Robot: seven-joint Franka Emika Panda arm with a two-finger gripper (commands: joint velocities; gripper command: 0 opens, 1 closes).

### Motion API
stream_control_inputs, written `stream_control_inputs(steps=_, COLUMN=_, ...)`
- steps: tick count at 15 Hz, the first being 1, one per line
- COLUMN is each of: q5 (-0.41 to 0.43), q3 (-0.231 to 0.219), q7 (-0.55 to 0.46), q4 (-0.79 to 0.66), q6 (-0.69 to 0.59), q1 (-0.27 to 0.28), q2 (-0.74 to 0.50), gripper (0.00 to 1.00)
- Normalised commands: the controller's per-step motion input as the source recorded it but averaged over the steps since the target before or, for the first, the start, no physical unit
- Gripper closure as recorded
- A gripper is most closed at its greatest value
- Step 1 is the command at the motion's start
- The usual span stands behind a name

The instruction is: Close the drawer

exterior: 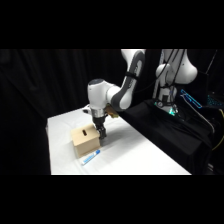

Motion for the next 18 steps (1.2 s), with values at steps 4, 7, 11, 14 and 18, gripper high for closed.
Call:
stream_control_inputs(steps=4, q5=0.040, q3=0.080, q7=-0.19, q4=0.00, q6=-0.41, q1=-0.108, q2=-0.34, gripper=0.00)
stream_control_inputs(steps=7, q5=0.056, q3=0.069, q7=-0.20, q4=0.12, q6=-0.45, q1=-0.100, q2=-0.27, gripper=0.00)
stream_control_inputs(steps=11, q5=0.090, q3=0.062, q7=-0.19, q4=0.23, q6=-0.45, q1=-0.090, q2=-0.19, gripper=0.00)
stream_control_inputs(steps=14, q5=0.129, q3=0.047, q7=-0.15, q4=0.26, q6=-0.48, q1=-0.087, q2=-0.17, gripper=0.00)
stream_control_inputs(steps=18, q5=0.100, q3=0.009, q7=-0.05, q4=0.28, q6=-0.48, q1=-0.067, q2=-0.14, gripper=0.00)
